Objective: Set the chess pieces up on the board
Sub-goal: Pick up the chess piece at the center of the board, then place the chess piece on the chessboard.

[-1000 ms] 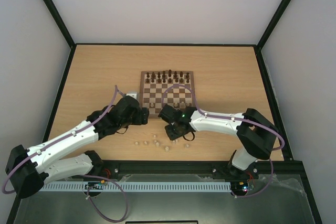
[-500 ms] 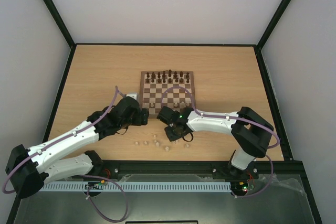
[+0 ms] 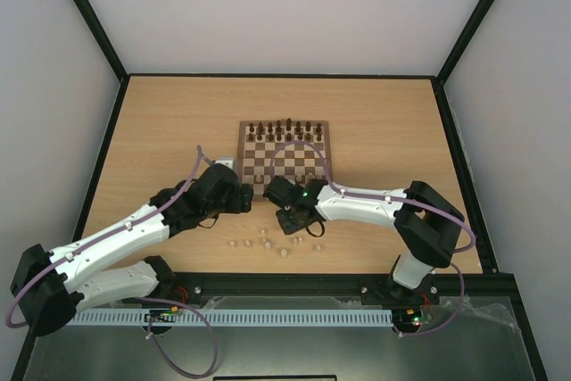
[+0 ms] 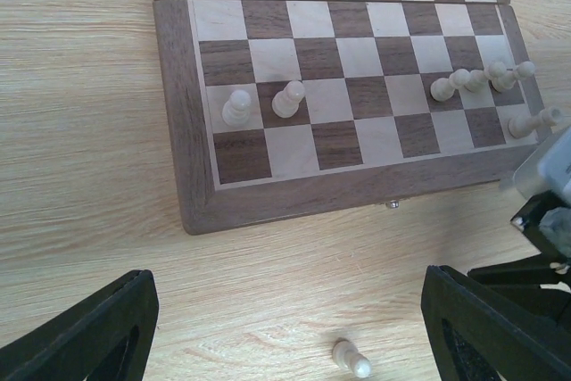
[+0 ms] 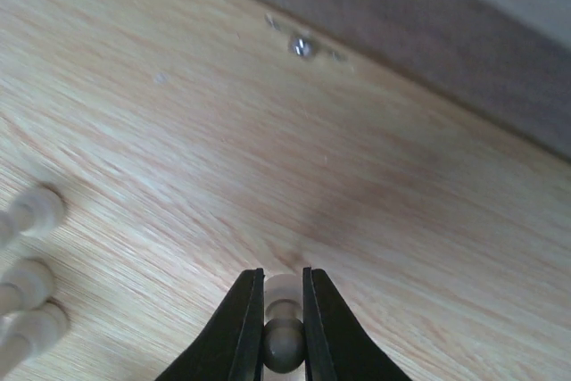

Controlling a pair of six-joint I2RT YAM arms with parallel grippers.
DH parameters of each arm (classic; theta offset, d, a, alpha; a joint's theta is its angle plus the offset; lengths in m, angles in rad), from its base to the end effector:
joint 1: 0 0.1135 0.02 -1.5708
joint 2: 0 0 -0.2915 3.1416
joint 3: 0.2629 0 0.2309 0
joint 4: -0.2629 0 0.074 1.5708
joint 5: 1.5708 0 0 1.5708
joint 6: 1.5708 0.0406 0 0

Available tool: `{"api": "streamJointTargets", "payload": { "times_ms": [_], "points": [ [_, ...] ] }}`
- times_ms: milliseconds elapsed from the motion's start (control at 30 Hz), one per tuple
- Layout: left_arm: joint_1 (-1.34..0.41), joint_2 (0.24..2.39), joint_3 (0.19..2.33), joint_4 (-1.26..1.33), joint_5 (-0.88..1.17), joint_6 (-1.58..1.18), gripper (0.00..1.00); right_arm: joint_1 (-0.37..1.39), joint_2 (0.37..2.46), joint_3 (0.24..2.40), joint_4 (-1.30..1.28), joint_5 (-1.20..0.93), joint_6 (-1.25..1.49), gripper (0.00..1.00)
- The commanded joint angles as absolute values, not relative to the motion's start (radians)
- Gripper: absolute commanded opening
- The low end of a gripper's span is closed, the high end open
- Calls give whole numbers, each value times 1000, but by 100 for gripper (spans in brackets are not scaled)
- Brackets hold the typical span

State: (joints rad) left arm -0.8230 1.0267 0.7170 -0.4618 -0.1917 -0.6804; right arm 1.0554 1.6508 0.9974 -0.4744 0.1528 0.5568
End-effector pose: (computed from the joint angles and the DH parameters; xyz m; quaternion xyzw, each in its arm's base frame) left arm 0.1290 -0.1277 0.2727 0.0282 0.9173 -0.2001 0.3431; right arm 0.1561 0.2630 0.2131 -0.2237 0.9468 0.1065 0.2054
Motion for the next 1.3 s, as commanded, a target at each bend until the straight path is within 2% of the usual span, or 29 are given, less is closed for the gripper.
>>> {"api": "streamJointTargets", "payload": {
  "times_ms": [0, 267, 767, 1267],
  "points": [
    [-809, 1020, 729, -468, -201, -668, 84, 1039, 1641, 1056, -543, 197, 529, 8],
    [-783, 991, 728, -488, -201, -659, 84, 984, 1669, 1207, -602, 204, 468, 8],
    [-747, 951, 725, -491, -176, -636, 84, 892, 1958, 1573, -685, 168, 379, 8],
    [-744, 945, 722, -484, -163, -630, 84, 847, 2113, 1712, -708, 141, 351, 8]
  ]
}}
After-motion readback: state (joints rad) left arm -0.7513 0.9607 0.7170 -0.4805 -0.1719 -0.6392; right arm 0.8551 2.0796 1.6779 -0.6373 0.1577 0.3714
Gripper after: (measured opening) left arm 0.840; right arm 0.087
